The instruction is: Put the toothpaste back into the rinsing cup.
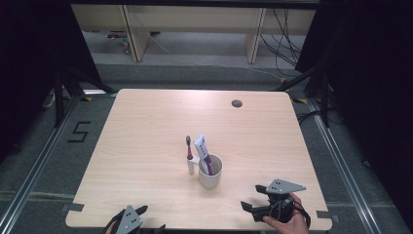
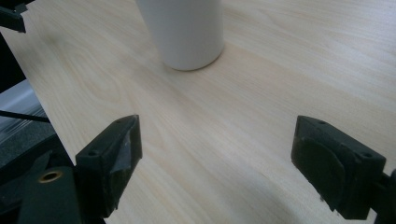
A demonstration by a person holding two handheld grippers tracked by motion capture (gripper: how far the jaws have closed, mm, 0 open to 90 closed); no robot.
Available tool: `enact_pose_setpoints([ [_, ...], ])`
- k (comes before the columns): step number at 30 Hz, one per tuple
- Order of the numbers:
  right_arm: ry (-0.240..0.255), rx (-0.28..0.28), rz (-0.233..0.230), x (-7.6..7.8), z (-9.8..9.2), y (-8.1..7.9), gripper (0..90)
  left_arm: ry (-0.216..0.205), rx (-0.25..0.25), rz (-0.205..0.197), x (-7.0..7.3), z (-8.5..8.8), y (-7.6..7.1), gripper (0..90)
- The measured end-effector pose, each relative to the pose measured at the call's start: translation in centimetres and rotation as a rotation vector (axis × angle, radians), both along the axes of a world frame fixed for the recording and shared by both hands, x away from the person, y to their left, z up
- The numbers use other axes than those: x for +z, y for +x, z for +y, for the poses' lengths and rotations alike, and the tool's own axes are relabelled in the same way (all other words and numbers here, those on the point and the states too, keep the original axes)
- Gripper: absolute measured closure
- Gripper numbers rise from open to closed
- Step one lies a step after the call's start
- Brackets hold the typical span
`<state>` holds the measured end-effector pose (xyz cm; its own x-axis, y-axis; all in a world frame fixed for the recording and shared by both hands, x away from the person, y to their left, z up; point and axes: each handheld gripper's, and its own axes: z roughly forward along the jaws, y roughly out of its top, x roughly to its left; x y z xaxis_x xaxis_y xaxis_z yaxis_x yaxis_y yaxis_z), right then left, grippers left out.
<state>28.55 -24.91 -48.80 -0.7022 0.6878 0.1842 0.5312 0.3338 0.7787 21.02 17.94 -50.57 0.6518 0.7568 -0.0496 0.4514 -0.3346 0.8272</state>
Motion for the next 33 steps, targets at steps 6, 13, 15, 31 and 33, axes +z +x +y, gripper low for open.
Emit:
enact_pose_setpoints([
  [6, 0.011, -0.009, 0.026, -0.2, -0.3, -0.8, 16.7, 0.012, -0.003, 0.004, 0.0, 0.0, 0.0, 17.6],
  [13, -0.018, -0.017, 0.007, -0.3, -0.7, -1.4, 16.2, 0.004, -0.002, 0.003, -0.1, 0.0, 0.1, 17.5],
  [15, -0.024, -0.015, -0.003, -0.3, -0.8, -1.5, 16.3, 0.009, -0.004, 0.004, -0.1, 0.1, 0.1, 17.4],
  [31, -0.055, -0.053, 0.035, -0.6, -1.1, -3.2, 16.3, 0.021, 0.002, 0.006, -0.1, 0.2, 0.1, 17.4],
  [33, -0.074, -0.043, 0.005, -0.6, -1.2, -3.2, 16.3, 0.024, 0.005, 0.007, -0.1, 0.2, 0.1, 17.4],
])
